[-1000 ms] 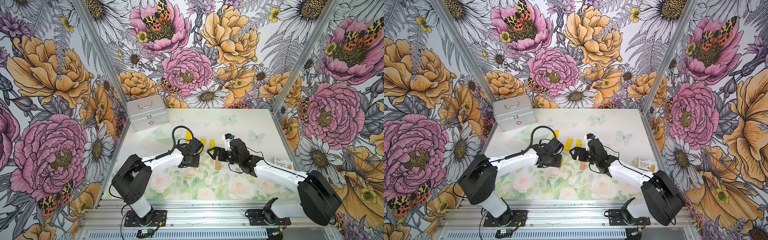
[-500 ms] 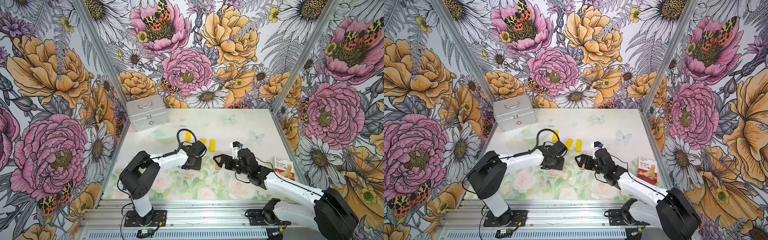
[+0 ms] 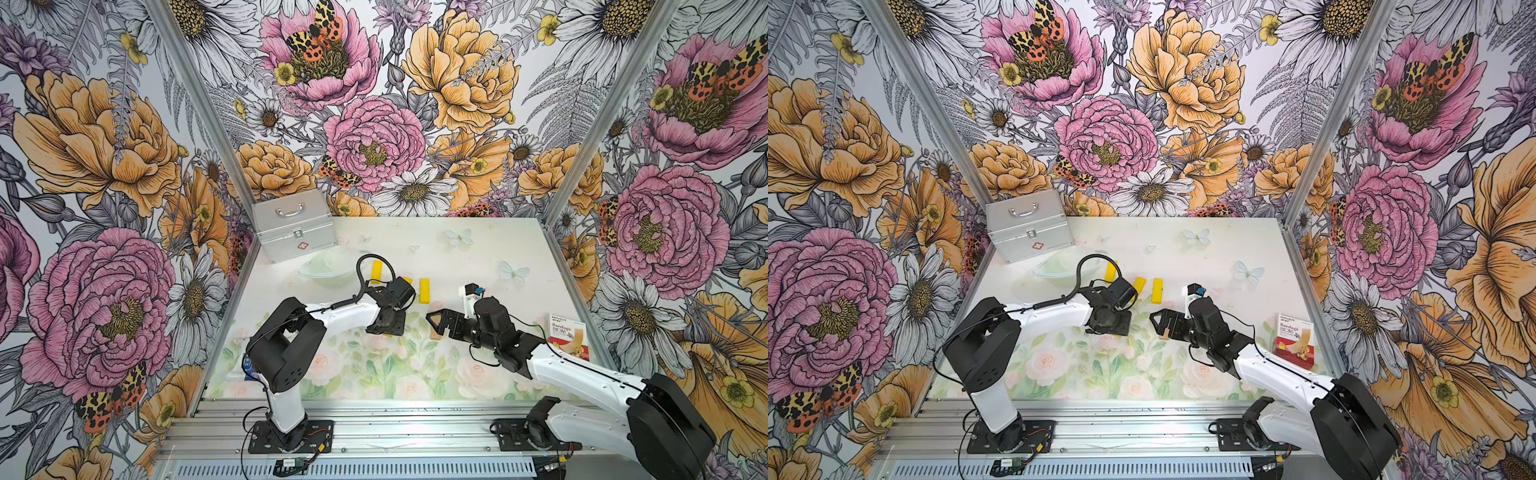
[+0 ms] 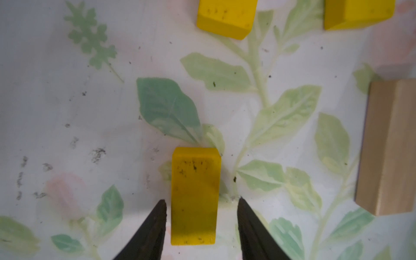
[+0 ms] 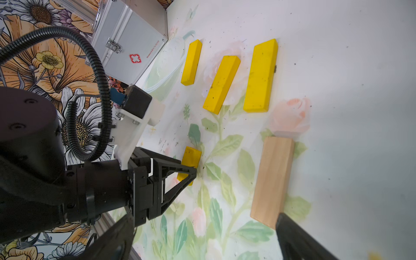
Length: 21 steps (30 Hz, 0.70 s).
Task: Assemble the letter k with building blocks
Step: Pick up the building block from the center of the board.
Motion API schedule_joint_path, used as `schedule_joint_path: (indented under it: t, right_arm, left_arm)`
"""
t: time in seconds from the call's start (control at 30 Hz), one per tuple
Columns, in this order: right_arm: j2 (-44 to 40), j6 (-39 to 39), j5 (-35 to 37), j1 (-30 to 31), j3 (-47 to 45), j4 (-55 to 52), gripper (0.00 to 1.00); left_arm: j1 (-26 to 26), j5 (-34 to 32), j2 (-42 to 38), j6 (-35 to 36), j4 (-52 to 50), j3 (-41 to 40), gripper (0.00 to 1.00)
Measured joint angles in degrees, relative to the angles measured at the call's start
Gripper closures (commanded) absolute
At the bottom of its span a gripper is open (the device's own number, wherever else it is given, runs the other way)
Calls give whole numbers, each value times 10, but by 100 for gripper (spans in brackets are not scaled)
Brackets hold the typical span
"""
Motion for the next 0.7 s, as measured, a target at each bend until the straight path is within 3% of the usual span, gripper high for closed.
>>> schedule_joint_path:
  t: [0.7]
  right_arm:
    - [15,-18,8,0,17,-7,1]
  left_arm:
    - [11,0,28,6,3,15,68]
